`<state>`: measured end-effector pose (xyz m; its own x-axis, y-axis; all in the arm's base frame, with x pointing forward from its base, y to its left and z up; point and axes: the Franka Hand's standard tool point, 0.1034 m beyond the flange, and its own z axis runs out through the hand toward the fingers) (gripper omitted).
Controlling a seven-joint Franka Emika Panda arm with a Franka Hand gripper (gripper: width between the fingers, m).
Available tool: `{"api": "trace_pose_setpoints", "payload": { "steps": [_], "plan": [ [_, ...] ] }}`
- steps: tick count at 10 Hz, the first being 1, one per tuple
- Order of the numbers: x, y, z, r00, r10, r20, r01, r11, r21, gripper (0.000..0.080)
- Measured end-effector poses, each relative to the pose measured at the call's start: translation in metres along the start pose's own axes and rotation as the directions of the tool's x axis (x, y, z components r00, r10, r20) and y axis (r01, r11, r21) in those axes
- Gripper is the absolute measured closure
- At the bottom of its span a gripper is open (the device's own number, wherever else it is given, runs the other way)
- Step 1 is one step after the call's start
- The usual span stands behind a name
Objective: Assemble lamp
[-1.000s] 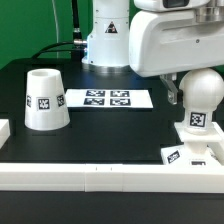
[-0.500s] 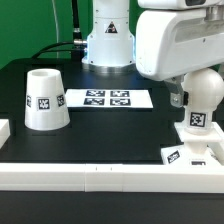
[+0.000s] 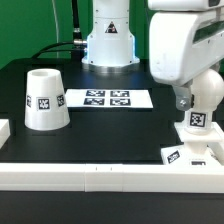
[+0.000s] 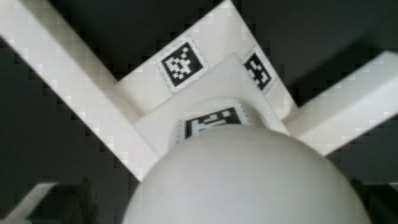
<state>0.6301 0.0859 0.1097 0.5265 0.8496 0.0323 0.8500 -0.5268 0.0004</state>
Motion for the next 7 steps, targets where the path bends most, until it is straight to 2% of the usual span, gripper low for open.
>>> {"api": "trace_pose_setpoints", "payload": {
  "steps": [3, 5, 7],
  "plan": [
    [0.0012, -0.0002, -0.0004, 0.976, -0.216, 0.029, 0.217, 0.976, -0.016, 0.0101],
    [0.0015, -0.0004, -0.0001, 0.937, -0.347, 0.040, 0.348, 0.937, -0.015, 0.0101],
    [0.0036, -0.0017, -0.0001, 0.862, -0.503, 0.067, 0.505, 0.863, -0.013, 0.0101]
  ]
}}
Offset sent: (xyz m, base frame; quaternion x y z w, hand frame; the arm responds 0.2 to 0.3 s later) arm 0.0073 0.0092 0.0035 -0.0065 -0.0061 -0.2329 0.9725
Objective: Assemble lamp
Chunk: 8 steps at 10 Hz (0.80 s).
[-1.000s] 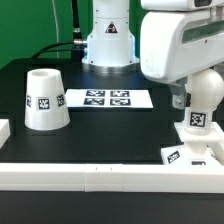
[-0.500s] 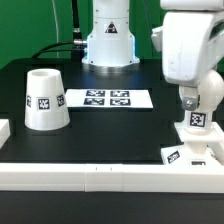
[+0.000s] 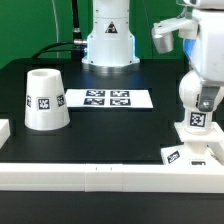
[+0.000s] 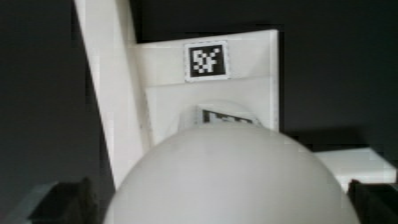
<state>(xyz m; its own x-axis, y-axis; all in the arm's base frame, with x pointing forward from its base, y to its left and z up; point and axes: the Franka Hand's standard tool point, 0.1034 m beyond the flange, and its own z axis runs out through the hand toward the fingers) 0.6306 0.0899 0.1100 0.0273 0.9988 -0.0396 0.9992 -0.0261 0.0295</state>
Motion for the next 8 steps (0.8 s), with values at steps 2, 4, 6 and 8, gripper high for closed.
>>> {"api": "trace_pose_setpoints", "payload": {
  "steps": [2, 4, 6, 8],
  "plan": [
    [0.0010, 0.0000, -0.0001, 0.992, -0.122, 0.013, 0.122, 0.992, -0.002, 0.0101],
    [-0.0011, 0.0003, 0.0000, 0.970, -0.241, 0.020, 0.241, 0.970, -0.001, 0.0101],
    [-0.0033, 0.0006, 0.0002, 0.957, -0.288, 0.025, 0.288, 0.958, 0.001, 0.0127],
    [-0.0044, 0.0006, 0.0004, 0.958, -0.284, 0.025, 0.284, 0.959, 0.001, 0.0223]
  ]
}}
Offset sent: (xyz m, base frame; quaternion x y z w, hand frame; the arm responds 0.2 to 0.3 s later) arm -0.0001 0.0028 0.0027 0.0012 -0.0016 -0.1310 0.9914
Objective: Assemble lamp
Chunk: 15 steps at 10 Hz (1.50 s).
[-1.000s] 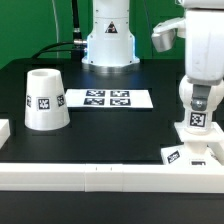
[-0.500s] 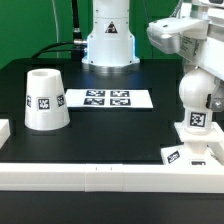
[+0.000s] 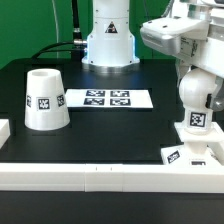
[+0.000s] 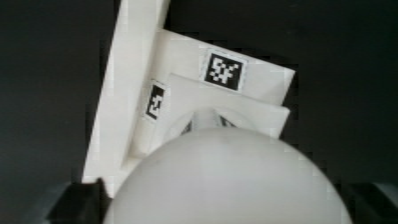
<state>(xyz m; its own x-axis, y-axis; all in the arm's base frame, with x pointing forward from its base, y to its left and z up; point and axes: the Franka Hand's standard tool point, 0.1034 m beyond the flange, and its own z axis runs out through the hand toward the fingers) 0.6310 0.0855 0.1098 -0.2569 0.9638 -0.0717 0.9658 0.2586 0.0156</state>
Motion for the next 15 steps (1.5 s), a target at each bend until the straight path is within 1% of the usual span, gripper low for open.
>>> {"api": "trace_pose_setpoints", "payload": {
  "steps": [3, 4, 6, 7, 9, 10, 11, 12, 15],
  "plan": [
    [-0.0005, -0.0002, 0.0001, 0.999, 0.047, 0.000, -0.047, 0.999, 0.000, 0.0223],
    [-0.0004, -0.0005, 0.0001, 0.996, 0.089, 0.000, -0.089, 0.996, 0.002, 0.0223],
    [-0.0008, -0.0026, 0.0001, 0.953, 0.302, 0.003, -0.302, 0.953, 0.019, 0.0223],
    [-0.0015, -0.0029, -0.0007, 0.916, 0.402, 0.008, -0.402, 0.915, 0.027, 0.0223],
    [-0.0017, -0.0049, 0.0009, 0.794, 0.608, 0.007, -0.607, 0.792, 0.065, 0.0223],
    [-0.0020, -0.0040, 0.0004, 0.730, 0.683, 0.007, -0.682, 0.728, 0.076, 0.0223],
    [-0.0022, -0.0010, -0.0003, 0.701, 0.713, 0.002, -0.712, 0.700, 0.059, 0.0223],
    [-0.0004, -0.0020, -0.0001, 0.666, 0.746, -0.004, -0.745, 0.665, 0.049, 0.0223],
    [0.0005, -0.0022, 0.0002, 0.490, 0.872, 0.007, -0.871, 0.489, 0.052, 0.0223]
  ]
}}
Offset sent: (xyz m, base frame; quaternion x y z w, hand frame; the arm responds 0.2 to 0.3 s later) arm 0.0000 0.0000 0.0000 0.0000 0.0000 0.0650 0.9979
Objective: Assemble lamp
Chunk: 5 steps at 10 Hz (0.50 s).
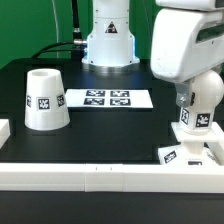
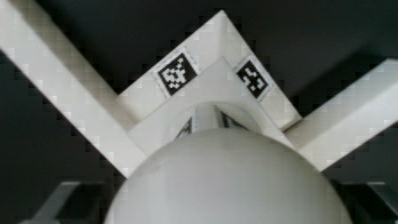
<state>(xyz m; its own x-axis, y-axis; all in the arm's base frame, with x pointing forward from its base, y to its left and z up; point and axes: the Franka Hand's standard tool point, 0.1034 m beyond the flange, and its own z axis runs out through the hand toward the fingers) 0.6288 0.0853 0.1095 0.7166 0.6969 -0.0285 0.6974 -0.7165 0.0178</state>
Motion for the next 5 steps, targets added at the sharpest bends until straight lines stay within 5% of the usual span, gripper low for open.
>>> {"api": "trace_pose_setpoints", "payload": {
  "steps": [5],
  "plan": [
    [0.0024, -0.0034, 0.0000, 0.918, 0.398, -0.008, -0.397, 0.917, 0.026, 0.0222]
  ]
}}
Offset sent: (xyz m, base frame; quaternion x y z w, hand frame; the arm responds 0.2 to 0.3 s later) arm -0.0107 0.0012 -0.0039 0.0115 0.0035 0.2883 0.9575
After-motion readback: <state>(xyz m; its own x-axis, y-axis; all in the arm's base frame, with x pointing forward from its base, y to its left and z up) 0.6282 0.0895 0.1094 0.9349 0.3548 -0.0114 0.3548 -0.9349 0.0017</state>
